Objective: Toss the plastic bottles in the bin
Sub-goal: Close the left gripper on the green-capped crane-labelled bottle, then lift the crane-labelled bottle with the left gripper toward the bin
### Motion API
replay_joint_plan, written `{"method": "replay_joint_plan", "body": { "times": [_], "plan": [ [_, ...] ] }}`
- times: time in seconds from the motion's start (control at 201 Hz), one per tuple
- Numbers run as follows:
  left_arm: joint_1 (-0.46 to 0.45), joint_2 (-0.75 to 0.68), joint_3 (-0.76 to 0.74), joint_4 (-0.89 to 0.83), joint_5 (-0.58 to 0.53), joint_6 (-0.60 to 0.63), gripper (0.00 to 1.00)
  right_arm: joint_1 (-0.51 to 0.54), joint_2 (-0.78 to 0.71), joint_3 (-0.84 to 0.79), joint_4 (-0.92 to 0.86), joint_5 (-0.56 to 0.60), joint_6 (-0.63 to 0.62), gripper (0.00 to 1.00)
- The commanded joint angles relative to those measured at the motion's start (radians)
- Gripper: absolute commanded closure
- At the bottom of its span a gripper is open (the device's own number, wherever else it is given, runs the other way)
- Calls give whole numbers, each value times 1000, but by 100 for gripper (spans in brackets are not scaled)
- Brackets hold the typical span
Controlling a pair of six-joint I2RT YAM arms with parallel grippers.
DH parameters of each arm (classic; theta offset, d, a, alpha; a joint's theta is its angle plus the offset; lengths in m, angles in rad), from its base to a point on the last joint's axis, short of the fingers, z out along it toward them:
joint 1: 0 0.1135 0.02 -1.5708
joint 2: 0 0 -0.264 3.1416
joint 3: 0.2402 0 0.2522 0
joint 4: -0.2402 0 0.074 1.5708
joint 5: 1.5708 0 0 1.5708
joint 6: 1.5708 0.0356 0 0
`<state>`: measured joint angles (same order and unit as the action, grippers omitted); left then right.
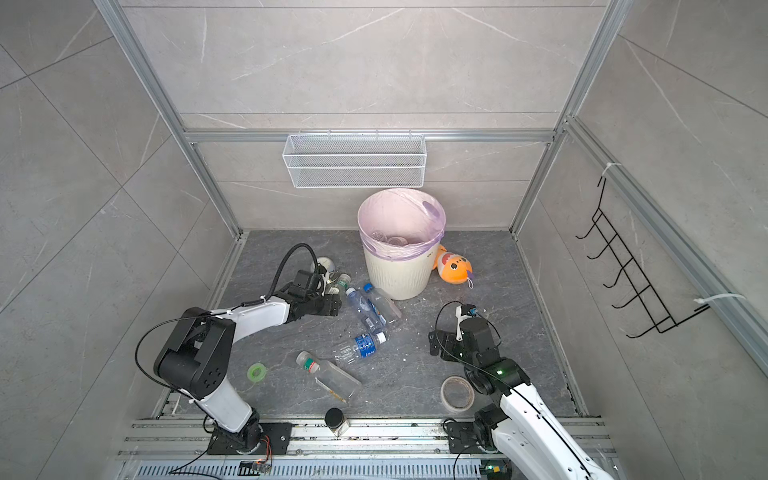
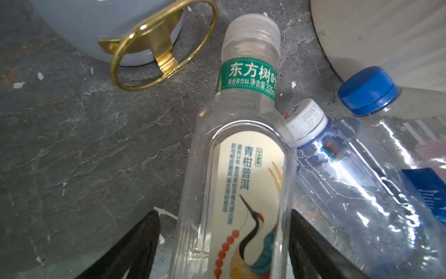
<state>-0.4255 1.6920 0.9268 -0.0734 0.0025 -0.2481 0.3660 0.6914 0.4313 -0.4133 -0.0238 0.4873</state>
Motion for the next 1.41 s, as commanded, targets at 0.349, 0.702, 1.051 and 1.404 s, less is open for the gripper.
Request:
{"method": "replay_joint_plan", "body": {
  "times": [0.349,0.702,1.051,1.404],
  "plan": [
    [-13,-137,-36,15,-25,19,49,2,2,-9,13,-6,16,1],
    [-38,-311,-132,13,-42,10,54,2,-1,-11,12,-7,16,1],
    [-56,-475,-198,8,-10,-16,55,2,5,-9,14,-11,14,1],
    [-65,-655,-229,-5,9,-31,57,3,8,-8,15,-10,15,1]
  ]
}}
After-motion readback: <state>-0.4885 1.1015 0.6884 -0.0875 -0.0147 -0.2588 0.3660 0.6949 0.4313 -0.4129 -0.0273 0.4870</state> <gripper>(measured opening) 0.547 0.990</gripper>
